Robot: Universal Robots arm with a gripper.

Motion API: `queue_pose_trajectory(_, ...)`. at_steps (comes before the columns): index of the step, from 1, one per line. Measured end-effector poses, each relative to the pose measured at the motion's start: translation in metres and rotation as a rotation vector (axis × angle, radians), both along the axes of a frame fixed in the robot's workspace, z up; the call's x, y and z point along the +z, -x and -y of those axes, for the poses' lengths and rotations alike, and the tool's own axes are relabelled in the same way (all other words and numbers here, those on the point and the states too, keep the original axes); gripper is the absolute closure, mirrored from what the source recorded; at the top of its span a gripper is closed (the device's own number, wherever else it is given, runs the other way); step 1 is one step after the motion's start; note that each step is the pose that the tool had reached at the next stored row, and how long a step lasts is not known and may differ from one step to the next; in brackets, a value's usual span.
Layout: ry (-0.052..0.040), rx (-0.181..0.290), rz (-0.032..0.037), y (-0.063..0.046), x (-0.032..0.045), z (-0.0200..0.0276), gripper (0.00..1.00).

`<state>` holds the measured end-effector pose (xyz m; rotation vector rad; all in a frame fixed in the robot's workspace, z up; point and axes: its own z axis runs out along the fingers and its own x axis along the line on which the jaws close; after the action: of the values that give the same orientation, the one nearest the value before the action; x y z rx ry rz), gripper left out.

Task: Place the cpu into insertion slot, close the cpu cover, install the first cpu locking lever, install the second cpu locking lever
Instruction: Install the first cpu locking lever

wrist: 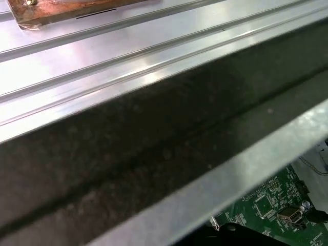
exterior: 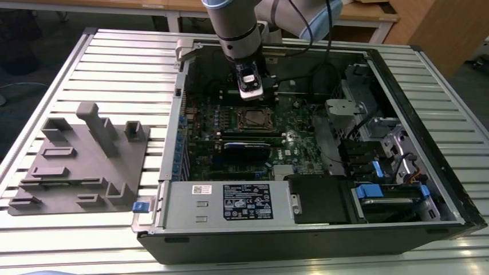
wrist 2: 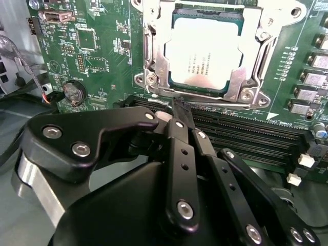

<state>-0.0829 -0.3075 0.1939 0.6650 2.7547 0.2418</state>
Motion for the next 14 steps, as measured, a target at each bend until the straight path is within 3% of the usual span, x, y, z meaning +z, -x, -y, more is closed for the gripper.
queue_pose_trajectory(14, -0.0006, 0.014, 0.0256, 0.0010, -0.0031, 0.0014, 0.89)
